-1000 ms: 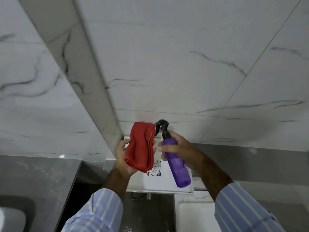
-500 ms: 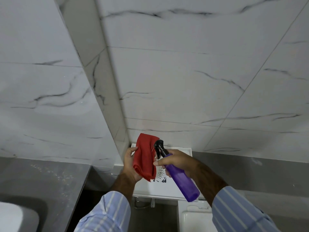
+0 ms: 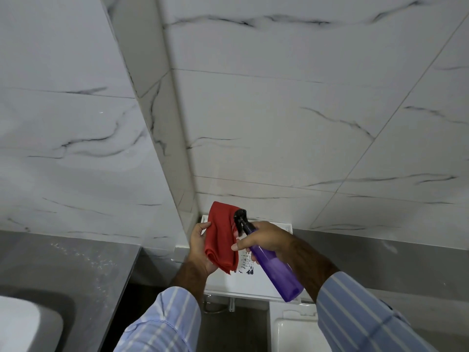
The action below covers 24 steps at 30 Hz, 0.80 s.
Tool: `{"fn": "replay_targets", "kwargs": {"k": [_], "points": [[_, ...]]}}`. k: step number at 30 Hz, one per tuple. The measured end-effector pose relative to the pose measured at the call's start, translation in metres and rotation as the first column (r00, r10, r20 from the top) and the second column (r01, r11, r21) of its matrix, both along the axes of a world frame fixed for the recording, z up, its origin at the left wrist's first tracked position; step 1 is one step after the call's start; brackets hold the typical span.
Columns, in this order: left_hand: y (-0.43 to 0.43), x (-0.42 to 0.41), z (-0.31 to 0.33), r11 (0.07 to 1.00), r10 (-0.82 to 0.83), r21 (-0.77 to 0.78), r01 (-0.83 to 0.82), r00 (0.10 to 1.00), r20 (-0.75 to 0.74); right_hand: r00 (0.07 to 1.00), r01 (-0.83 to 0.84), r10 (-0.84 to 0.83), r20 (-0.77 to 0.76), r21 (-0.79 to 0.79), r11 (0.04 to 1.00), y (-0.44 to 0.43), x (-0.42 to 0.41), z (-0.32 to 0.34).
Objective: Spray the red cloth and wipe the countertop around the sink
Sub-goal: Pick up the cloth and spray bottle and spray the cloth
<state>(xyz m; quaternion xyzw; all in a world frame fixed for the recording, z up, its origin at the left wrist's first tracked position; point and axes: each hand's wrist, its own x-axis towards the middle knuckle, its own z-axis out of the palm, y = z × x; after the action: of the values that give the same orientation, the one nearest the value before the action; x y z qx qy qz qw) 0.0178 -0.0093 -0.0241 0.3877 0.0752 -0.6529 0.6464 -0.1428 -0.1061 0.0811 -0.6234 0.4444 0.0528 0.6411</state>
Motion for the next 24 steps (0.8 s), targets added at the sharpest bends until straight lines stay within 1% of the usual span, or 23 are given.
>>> {"fn": "replay_targets", "kwargs": {"k": [4, 6, 9, 13, 16, 19, 24], "points": [[0.000, 0.002, 0.003, 1.000, 0.003, -0.018, -0.003, 1.000, 0.001, 0.999, -0.033, 0.032, -0.028, -0.009, 0.999, 0.002, 0.004, -0.001], [0.000, 0.004, 0.005, 0.999, 0.011, -0.044, -0.011, 1.000, -0.008, 1.000, -0.011, 0.011, -0.012, -0.039, 0.999, 0.002, 0.005, -0.004], [0.001, 0.005, 0.008, 0.997, 0.025, -0.078, -0.027, 0.999, -0.036, 0.990, 0.110, -0.102, 0.094, -0.084, 0.990, 0.003, 0.003, -0.012], [0.008, 0.006, 0.007, 0.997, 0.025, -0.075, -0.032, 0.995, -0.093, 0.953, 0.275, -0.229, 0.196, -0.256, 0.927, 0.002, 0.001, -0.035], [0.014, 0.006, 0.003, 0.998, 0.017, -0.055, -0.022, 0.995, -0.097, 0.955, 0.267, -0.193, 0.227, -0.366, 0.891, 0.003, -0.006, -0.059], [0.020, 0.005, -0.003, 0.999, 0.010, -0.046, -0.015, 0.994, -0.112, 0.948, 0.269, -0.155, 0.279, -0.436, 0.859, 0.003, -0.009, -0.083], [0.022, 0.005, -0.011, 1.000, -0.005, -0.019, 0.003, 0.993, -0.115, 0.954, 0.245, -0.130, 0.271, -0.451, 0.858, 0.001, -0.003, -0.105]]}}
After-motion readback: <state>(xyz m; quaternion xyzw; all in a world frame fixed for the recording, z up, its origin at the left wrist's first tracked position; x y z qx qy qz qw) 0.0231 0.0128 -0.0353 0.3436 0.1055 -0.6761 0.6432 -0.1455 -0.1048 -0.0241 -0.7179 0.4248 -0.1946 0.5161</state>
